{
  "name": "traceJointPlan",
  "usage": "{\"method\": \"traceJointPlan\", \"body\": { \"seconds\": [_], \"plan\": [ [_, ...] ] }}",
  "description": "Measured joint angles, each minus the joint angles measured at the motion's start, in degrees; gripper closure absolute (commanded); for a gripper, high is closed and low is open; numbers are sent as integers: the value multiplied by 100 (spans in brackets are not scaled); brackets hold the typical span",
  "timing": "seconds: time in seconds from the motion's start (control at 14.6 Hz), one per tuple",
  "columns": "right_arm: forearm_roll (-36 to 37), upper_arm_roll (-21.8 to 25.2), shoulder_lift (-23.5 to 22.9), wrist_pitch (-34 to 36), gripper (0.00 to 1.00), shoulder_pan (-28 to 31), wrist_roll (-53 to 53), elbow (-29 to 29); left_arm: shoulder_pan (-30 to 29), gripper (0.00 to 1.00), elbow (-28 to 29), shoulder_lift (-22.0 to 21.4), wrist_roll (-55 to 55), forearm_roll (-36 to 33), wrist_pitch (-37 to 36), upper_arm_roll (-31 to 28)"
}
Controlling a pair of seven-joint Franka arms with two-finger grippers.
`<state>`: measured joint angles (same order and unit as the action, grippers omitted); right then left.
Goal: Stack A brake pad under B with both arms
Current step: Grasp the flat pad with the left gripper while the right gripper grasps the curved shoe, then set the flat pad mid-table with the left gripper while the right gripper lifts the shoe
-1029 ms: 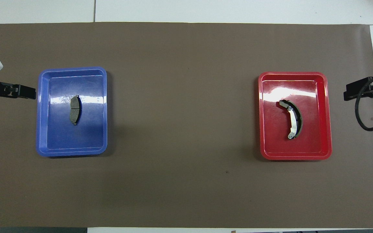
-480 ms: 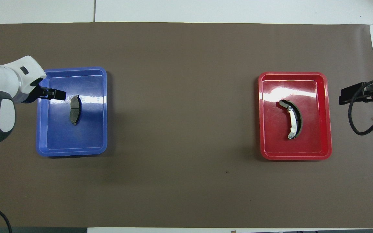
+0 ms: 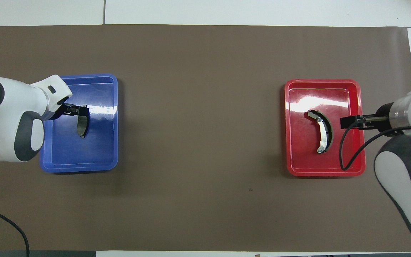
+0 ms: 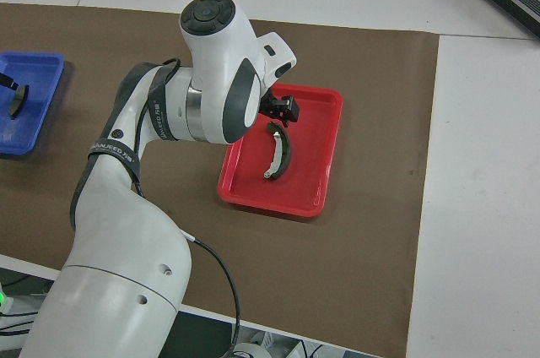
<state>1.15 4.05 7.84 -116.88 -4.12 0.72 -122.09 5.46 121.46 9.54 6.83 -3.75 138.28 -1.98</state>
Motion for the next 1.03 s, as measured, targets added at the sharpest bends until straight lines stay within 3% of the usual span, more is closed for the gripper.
{"method": "traceJointPlan", "body": {
  "seconds": [0.34,0.41,0.62,0.69,1.03],
  "plan": [
    [0,5,-857,-1721,0,8,-609,-679,2,3,495,89,0,0,500,-3],
    [0,7,-960,-1884,0,33,-761,-754,4,13,522,146,0,0,526,-3],
    [-25,12,-1146,-2002,1,172,-1241,-806,5,79,527,241,-66,3,594,-1],
    [-71,14,-1186,-2021,1,200,-1330,-820,10,88,523,232,-161,4,594,4],
    [-118,0,-1465,-2169,1,191,-1369,-870,22,93,430,74,-282,4,455,-3]
  ]
}}
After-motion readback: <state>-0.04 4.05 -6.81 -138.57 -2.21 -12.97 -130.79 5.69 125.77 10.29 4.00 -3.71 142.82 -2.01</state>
